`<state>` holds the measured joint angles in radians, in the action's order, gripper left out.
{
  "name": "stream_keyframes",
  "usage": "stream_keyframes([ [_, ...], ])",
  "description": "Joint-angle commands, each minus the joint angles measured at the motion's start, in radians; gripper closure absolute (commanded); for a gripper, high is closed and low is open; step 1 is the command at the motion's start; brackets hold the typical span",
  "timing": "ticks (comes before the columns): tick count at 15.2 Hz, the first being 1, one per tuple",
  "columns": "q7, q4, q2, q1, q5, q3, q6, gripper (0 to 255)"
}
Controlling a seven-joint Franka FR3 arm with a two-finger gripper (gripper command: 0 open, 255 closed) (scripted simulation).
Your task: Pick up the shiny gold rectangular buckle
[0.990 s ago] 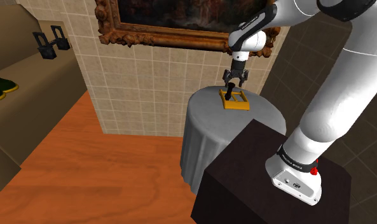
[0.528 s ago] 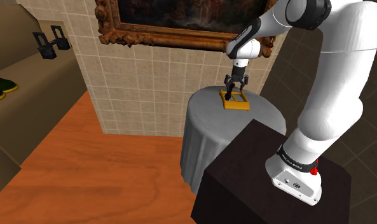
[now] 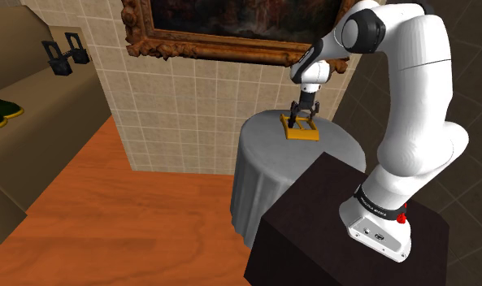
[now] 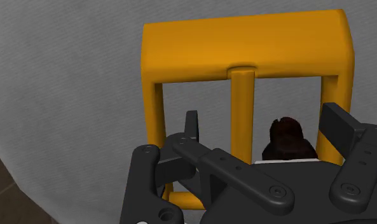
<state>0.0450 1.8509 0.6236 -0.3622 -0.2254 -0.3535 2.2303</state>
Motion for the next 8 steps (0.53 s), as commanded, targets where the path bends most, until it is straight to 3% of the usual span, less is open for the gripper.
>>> stream_keyframes([
  [1, 0.002, -0.022, 0.04, -0.013, -0.008, 0.004, 0.006, 0],
  [8, 0.013, -0.038, 0.11, -0.028, -0.031, 0.024, 0.059, 0],
])
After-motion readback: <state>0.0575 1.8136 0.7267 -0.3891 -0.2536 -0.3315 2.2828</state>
